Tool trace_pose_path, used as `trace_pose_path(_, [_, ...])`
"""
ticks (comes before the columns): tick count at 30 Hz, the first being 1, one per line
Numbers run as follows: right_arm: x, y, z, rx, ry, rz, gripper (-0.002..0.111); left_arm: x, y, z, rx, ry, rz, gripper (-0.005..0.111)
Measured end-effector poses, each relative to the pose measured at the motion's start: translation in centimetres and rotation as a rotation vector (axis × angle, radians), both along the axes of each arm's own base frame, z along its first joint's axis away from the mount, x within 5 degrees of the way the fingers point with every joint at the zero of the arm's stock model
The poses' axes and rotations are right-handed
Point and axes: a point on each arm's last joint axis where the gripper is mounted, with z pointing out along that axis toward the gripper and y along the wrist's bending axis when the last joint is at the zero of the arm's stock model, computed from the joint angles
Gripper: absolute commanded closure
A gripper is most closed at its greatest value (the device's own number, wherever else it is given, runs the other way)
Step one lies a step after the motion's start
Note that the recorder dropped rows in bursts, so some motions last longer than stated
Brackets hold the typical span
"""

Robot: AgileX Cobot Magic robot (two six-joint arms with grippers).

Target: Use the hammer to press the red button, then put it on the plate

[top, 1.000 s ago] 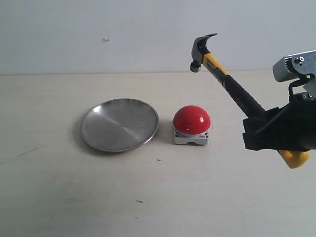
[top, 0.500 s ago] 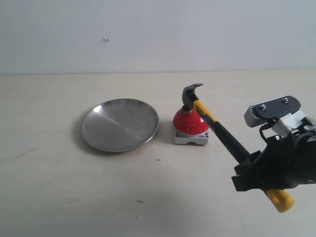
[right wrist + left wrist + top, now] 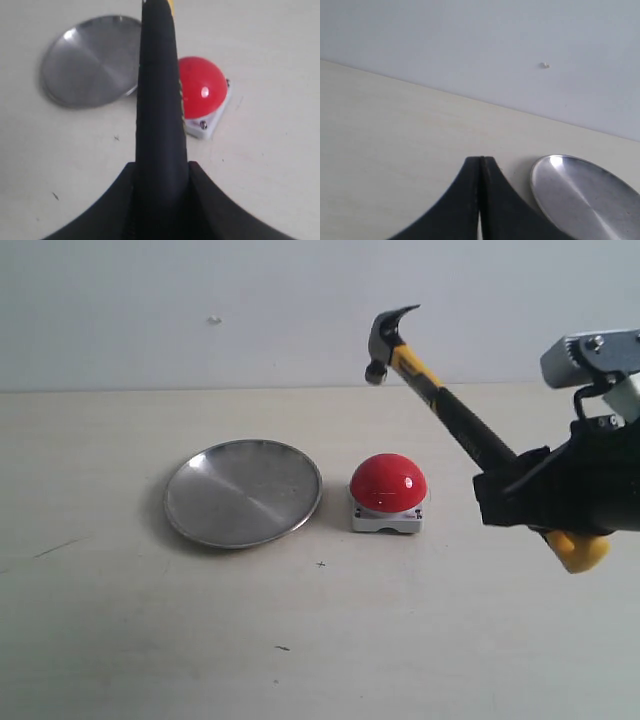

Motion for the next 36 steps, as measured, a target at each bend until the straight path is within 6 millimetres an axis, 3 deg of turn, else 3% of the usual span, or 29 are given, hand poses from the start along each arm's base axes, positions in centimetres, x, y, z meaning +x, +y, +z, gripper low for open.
trace_pose_path(6, [0.4,0.4,1.2,0.147,-0.073,-0.04,0.108,0.0,0.0,0.0,0.0,0.0,0.0,0.107])
trace_pose_path(11, [1.4,2.0,1.4,0.261,-0.087,0.074,0.108,0.0,0.0,0.0,-0.002,0.0,-0.001,0.107])
trace_pose_path(19, [4.3,3.5,-0.5,0.29,0.002,0.17,0.108,0.0,0.4,0.0,-0.016,0.002,0.041,0.107])
trace_pose_path(23, [6.0,3.3,-0.4,0.219,-0.038,0.15,0.108,0.0,0.4,0.0,-0.018,0.002,0.046,0.107])
trace_pose_path(30, [8.5,2.4,2.1,-0.021,-0.192,0.012,0.108,0.0,0.4,0.0,-0.018,0.002,0.047,0.107])
trace_pose_path(36, [9.2,5.6,3.8,-0.213,-0.271,-0.032,0.108,0.0,0.4,0.0,-0.018,0.002,0.047,0.107])
